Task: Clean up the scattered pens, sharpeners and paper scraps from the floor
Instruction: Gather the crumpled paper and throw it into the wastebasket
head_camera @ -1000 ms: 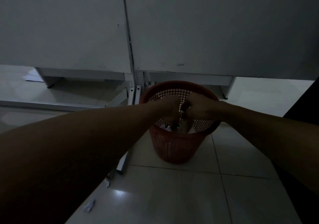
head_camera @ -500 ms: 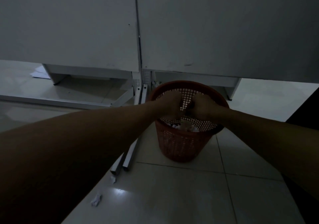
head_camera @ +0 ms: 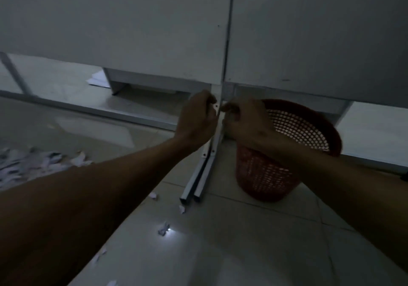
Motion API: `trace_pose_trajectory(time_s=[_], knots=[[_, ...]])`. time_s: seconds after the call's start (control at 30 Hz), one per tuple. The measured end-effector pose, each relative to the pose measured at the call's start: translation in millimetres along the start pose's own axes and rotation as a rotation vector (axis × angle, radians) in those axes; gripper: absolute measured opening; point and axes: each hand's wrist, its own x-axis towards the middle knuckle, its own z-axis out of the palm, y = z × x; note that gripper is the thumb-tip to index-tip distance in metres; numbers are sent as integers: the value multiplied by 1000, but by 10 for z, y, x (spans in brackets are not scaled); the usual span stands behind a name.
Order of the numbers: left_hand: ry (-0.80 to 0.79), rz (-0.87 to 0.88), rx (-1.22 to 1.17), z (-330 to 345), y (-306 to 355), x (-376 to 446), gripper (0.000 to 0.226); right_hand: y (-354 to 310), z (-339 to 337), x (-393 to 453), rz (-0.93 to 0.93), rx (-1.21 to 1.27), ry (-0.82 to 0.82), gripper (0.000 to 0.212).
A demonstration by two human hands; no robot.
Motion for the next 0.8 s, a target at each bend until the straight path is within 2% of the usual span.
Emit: trace_pose_trajectory(time_s=[0.17,0.37,0.43,0.57,0.63,0.8], knots=[[-15,-156,116,-521,-603,-470,10,-323,601,-100,-68,-25,-243,35],[-152,-401,215,-1001,-1309,-1094,18,-445,1469,-257,-34,-9,-551,47],[-195,-490,256,-1132,-1562,-1311,22,-479,1725,-332,-36,-7,-637,60],[-221,-692,318,-1296,-2033,-1658,30,-492,2198,-448,-51,-35,-773,105],[-252,-746,307,-1336,-2176,-1772,35,-472,2376,-476,-34,-55,-779,121],[-290,-790,295,-1269,-2462,-1882,42,-431,2850,-548,28,-63,-778,145]])
